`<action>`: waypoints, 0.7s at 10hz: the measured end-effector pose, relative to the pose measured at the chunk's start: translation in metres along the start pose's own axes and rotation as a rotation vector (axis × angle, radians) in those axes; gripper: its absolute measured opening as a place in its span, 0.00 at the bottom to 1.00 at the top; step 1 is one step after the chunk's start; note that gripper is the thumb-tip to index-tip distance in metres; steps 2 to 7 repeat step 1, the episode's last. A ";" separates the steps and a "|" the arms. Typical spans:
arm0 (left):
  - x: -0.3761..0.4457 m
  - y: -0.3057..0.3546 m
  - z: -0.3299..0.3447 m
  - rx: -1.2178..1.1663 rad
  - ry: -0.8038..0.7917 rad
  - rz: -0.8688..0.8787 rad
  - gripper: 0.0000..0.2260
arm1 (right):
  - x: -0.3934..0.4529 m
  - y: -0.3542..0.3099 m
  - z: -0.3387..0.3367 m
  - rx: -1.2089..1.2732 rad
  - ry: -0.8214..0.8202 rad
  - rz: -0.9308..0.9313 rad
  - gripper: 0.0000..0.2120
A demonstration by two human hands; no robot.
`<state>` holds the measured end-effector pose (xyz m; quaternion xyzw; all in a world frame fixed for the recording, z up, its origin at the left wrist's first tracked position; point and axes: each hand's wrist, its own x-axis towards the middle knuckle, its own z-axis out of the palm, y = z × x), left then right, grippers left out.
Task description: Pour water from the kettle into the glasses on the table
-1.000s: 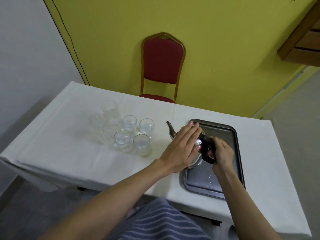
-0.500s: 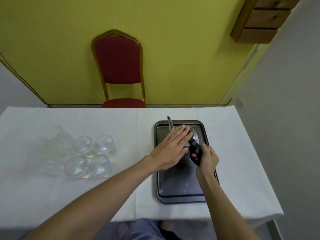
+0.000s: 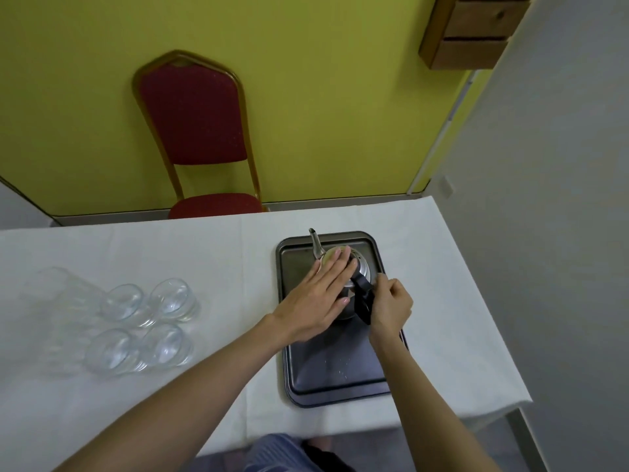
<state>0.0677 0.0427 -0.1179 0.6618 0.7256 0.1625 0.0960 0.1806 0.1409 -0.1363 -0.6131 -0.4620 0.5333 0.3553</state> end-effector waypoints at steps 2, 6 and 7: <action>-0.005 -0.002 -0.007 -0.073 -0.022 -0.085 0.29 | 0.004 -0.024 -0.003 -0.287 0.036 -0.275 0.13; -0.005 -0.002 -0.007 -0.073 -0.022 -0.085 0.29 | 0.004 -0.024 -0.003 -0.287 0.036 -0.275 0.13; -0.005 -0.002 -0.007 -0.073 -0.022 -0.085 0.29 | 0.004 -0.024 -0.003 -0.287 0.036 -0.275 0.13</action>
